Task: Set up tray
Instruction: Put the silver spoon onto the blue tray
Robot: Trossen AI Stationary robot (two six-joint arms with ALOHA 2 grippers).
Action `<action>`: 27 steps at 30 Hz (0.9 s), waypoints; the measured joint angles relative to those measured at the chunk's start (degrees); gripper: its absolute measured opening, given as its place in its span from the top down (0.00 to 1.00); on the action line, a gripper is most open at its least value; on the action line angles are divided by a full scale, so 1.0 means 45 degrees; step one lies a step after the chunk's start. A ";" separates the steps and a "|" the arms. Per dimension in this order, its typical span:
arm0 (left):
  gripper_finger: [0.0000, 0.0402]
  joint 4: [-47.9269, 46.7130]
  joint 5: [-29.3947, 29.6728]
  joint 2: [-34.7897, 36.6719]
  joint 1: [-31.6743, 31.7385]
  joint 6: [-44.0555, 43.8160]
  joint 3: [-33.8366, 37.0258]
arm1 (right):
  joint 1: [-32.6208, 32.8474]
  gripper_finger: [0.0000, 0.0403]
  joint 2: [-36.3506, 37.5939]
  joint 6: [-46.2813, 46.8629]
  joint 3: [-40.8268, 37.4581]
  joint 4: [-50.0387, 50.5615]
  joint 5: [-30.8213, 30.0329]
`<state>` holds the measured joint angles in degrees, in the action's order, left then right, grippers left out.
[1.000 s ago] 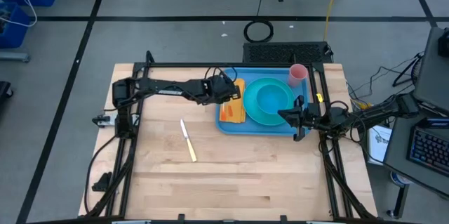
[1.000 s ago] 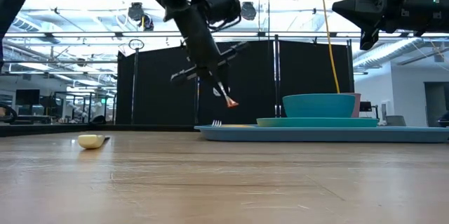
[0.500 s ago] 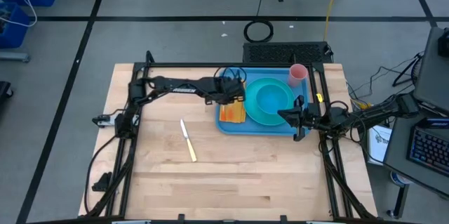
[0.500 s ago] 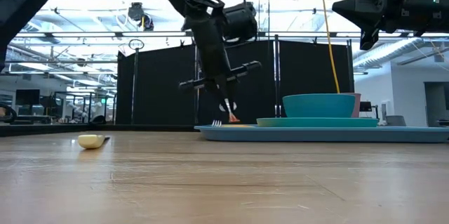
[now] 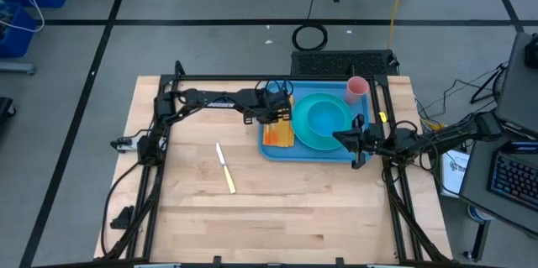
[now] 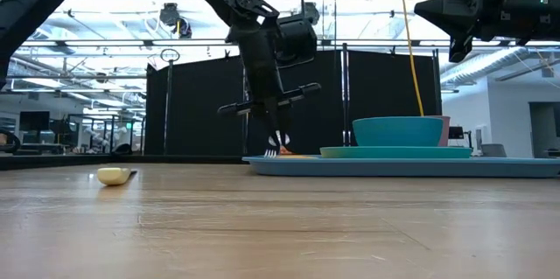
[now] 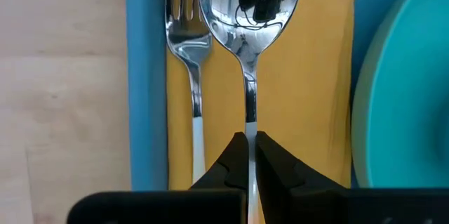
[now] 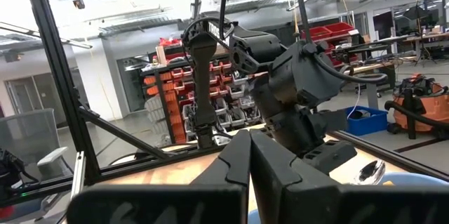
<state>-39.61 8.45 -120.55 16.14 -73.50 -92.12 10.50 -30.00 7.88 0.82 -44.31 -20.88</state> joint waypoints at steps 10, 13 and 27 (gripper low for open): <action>0.98 0.0004 -0.0236 -0.0088 0.0175 0.0319 -0.0005 | -0.0001 1.00 -0.0004 0.0001 -0.0005 0.0000 -0.0005; 0.98 0.0081 -0.0571 -0.0098 0.0220 0.0316 -0.0005 | 0.0000 1.00 -0.0005 0.0000 0.0000 0.0000 0.0000; 0.98 0.0150 -0.0581 -0.0093 0.0233 0.0321 -0.0005 | -0.0002 1.00 -0.0003 0.0000 0.0000 0.0000 0.0000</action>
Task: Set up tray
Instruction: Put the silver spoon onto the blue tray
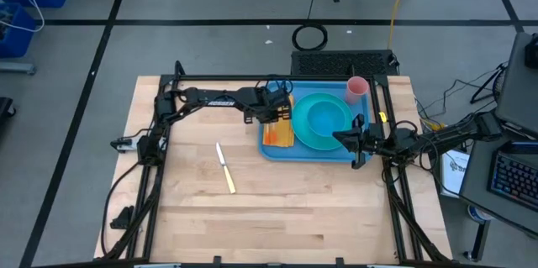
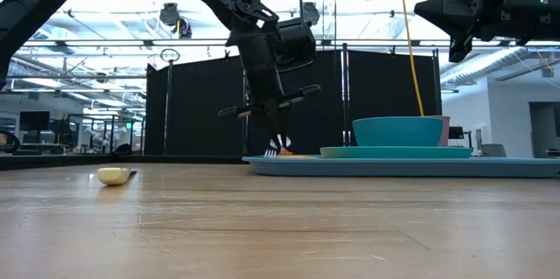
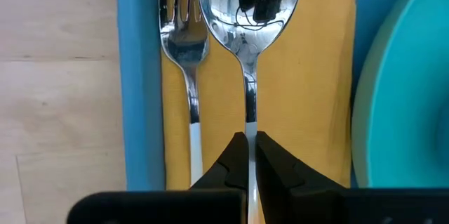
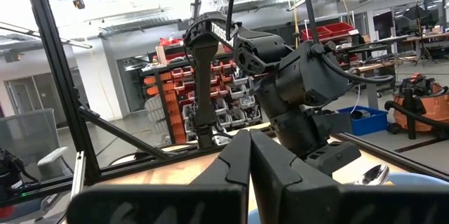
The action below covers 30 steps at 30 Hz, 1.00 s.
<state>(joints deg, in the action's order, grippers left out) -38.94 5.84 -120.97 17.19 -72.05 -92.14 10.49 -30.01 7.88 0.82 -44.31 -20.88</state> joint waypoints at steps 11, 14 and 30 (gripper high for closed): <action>0.98 0.0129 -0.0017 -0.0113 0.0000 0.0229 0.0000 | -0.0002 1.00 0.0002 0.0001 -0.0001 -0.0003 -0.0003; 0.98 0.0348 -0.0175 -0.0418 -0.0009 0.0238 0.0000 | -0.0003 1.00 0.0003 0.0000 -0.0003 0.0006 0.0000; 0.98 0.0826 -0.0407 -0.0894 -0.0073 0.0309 0.0005 | 0.0001 1.00 -0.0050 0.0003 -0.0003 -0.0008 0.0000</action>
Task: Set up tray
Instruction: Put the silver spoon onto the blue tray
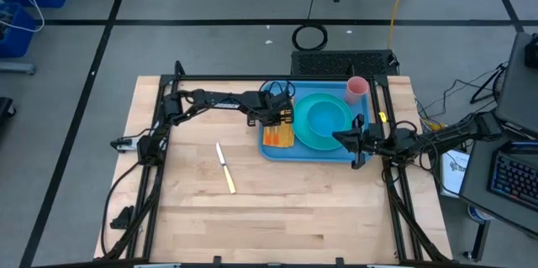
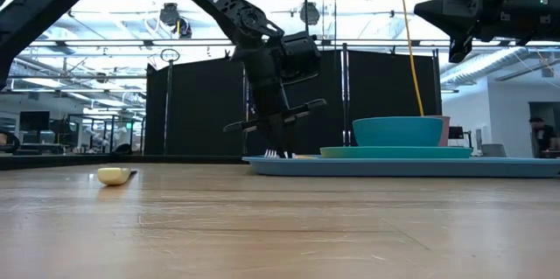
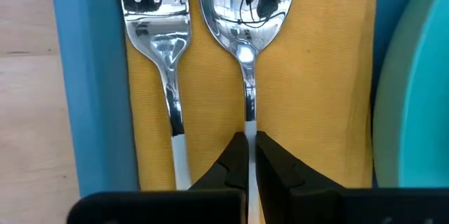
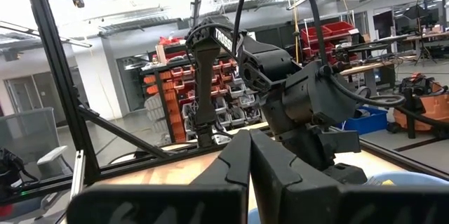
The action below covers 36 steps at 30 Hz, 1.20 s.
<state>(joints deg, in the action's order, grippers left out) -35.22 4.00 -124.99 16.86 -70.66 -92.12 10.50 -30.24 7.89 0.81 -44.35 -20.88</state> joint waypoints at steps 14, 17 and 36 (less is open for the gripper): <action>0.93 -0.0010 -0.0064 -0.0011 -0.0039 -0.0297 0.0000 | -0.0001 1.00 -0.0001 -0.0003 0.0003 0.0008 0.0000; 0.87 -0.0024 -0.0091 -0.0024 -0.0041 -0.0323 0.0000 | -0.0004 1.00 0.0000 -0.0002 0.0003 0.0008 0.0000; 0.81 0.0236 0.0832 -0.0019 -0.0428 -0.0677 0.0000 | -0.0004 1.00 0.0000 -0.0003 -0.0002 0.0008 0.0000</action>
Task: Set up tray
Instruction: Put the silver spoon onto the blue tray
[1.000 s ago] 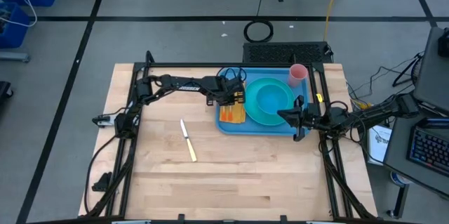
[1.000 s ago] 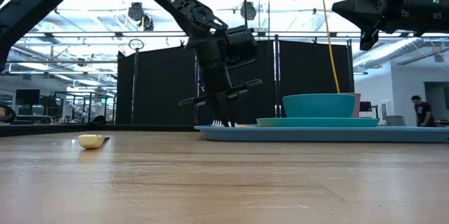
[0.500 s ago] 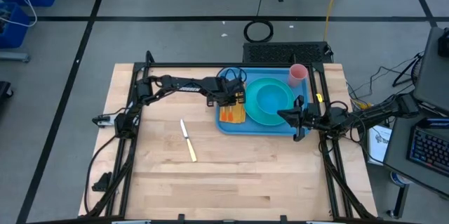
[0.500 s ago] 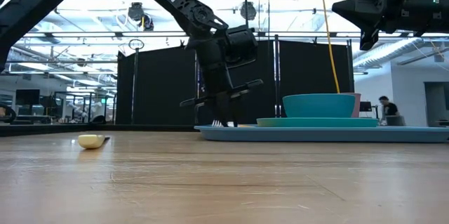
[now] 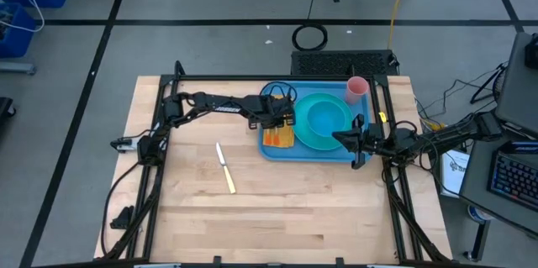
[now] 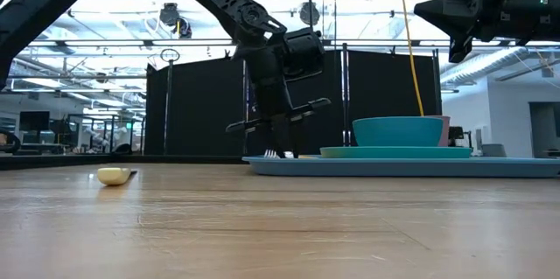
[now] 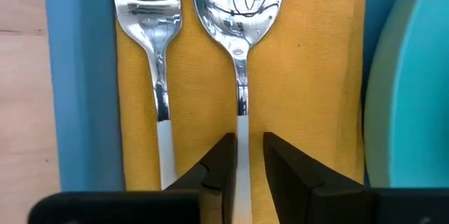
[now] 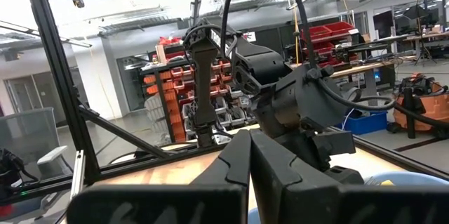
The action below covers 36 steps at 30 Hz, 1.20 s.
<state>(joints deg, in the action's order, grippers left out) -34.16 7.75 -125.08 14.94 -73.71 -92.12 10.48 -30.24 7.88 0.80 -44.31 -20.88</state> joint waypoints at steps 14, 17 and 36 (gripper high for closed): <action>0.81 -0.0346 0.0202 0.0044 -0.0199 -0.0961 0.0000 | 0.0005 1.00 0.0000 0.0001 0.0004 0.0000 0.0000; 0.81 -0.0819 0.0288 0.0053 -0.0209 -0.1361 0.0000 | 0.0000 1.00 0.0000 0.0003 0.0004 0.0000 -0.0001; 0.81 -0.0822 0.0588 0.0069 -0.0505 -0.1424 0.0000 | 0.0005 1.00 0.0000 0.0000 0.0005 0.0000 0.0000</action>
<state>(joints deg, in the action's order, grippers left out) -37.86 10.39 -124.77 12.67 -80.12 -92.12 10.50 -30.24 7.88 0.82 -44.31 -20.88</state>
